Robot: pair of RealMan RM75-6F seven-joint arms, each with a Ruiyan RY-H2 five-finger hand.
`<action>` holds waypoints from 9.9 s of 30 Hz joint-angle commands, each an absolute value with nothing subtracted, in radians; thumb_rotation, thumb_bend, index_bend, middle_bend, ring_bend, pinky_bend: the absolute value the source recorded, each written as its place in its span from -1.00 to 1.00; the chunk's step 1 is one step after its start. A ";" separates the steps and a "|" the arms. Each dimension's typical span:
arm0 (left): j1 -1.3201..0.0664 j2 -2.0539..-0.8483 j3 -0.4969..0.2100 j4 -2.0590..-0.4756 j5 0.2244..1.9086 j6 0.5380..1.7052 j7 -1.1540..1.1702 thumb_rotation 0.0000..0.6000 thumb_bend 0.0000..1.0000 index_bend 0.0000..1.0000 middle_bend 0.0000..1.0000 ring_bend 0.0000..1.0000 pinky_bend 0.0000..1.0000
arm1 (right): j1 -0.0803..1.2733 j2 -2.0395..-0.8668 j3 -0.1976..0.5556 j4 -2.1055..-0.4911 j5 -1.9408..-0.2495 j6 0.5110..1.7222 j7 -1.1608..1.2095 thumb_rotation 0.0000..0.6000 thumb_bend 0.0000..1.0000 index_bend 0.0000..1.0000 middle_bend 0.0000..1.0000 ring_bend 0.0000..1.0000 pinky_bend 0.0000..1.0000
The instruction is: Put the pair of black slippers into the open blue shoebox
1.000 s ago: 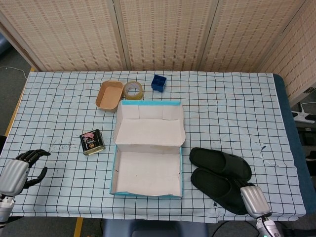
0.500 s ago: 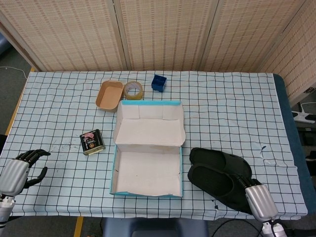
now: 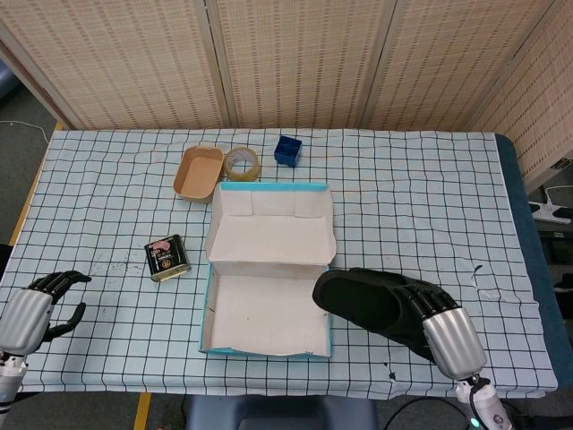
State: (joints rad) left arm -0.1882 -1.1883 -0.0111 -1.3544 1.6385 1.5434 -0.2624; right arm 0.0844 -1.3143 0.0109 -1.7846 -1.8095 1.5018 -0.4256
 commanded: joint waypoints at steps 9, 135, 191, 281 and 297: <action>-0.187 -1.186 -0.012 -1.352 1.638 1.544 -0.268 1.00 -0.16 -0.36 -0.38 -0.39 -0.11 | 0.367 -1.434 0.201 -1.894 -1.577 1.106 -0.516 1.00 0.05 0.58 0.35 0.13 0.41; -0.186 -1.183 -0.030 -1.376 1.593 1.509 -0.208 1.00 -0.16 -0.34 -0.38 -0.39 -0.11 | 0.436 -1.154 -0.067 -1.936 -1.149 1.261 -0.499 1.00 -0.80 -0.80 -0.72 -1.00 -0.82; -0.183 -1.183 -0.034 -1.372 1.580 1.501 -0.214 1.00 -0.16 -0.34 -0.38 -0.39 -0.11 | 0.452 -1.300 -0.025 -1.673 -0.967 1.020 -0.526 1.00 -0.88 -0.89 -0.79 -1.00 -0.87; -0.179 -1.175 -0.032 -1.367 1.588 1.509 -0.240 1.00 -0.16 -0.34 -0.38 -0.39 -0.11 | 0.687 -2.184 0.144 -0.853 -1.662 1.372 -0.813 1.00 -0.88 0.30 0.33 0.32 0.41; -0.179 -1.175 -0.034 -1.365 1.586 1.509 -0.245 1.00 -0.16 -0.34 -0.38 -0.39 -0.11 | 0.614 -2.141 0.162 -0.973 -1.497 1.224 -0.904 1.00 -0.88 0.22 0.33 0.30 0.41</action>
